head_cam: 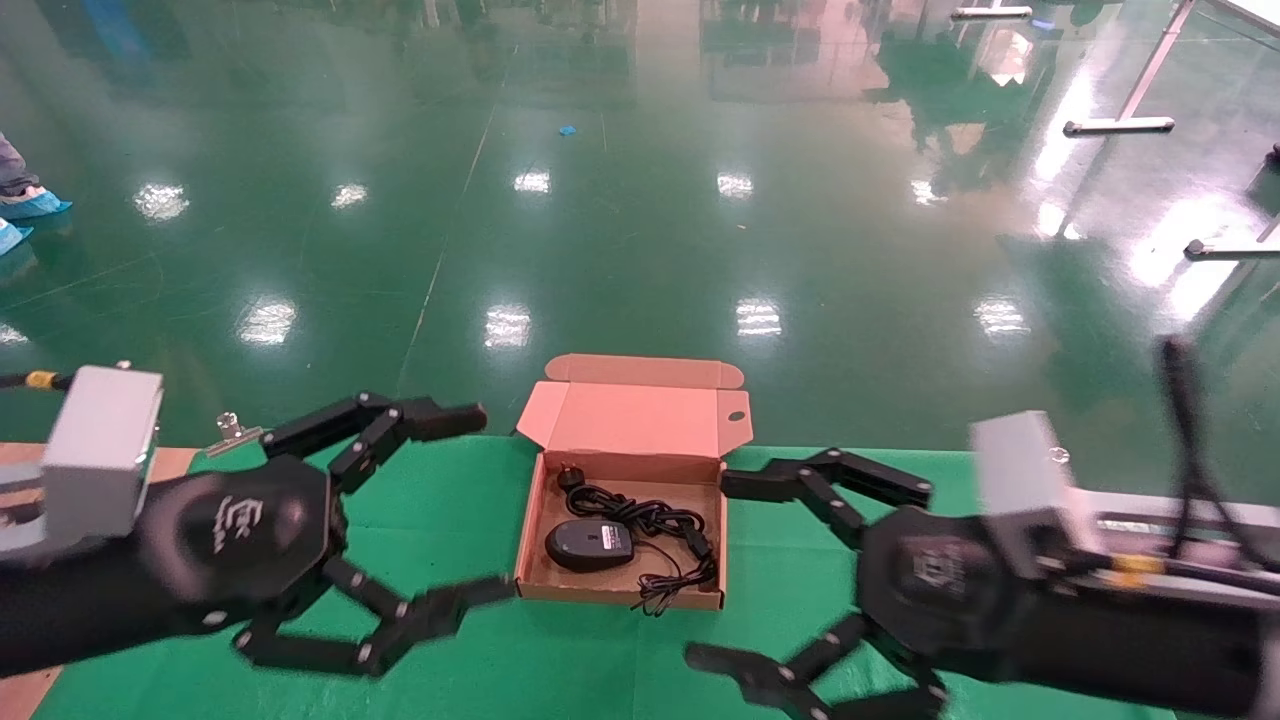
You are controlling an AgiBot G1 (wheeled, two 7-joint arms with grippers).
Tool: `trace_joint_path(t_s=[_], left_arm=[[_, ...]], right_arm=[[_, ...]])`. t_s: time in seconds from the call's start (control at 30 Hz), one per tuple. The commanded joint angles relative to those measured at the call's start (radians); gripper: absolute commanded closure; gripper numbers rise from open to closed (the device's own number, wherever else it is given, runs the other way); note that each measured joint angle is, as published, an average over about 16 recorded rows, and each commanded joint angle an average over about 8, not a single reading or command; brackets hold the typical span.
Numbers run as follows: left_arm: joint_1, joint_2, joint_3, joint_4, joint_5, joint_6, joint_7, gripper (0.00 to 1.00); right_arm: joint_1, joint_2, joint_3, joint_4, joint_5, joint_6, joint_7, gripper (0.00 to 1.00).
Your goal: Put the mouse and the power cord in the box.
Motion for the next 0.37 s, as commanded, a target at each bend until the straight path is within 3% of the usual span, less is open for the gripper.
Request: trace_joint_path(t_s=[0.03, 0.37], left_arm=[[0.012, -0.014, -0.018, -0.043, 0.003, 0.010, -0.043, 0.00], [0.057, -0.067, -0.085, -0.205, 0.013, 0.050, -0.204, 0.00]], right_arm=[[-0.019, 0.025, 0.033, 0.026, 0.022, -0.025, 0.018, 0.00], [-0.084, 0.112, 0.148, 0.118, 0.098, -0.109, 0.080, 0.00]])
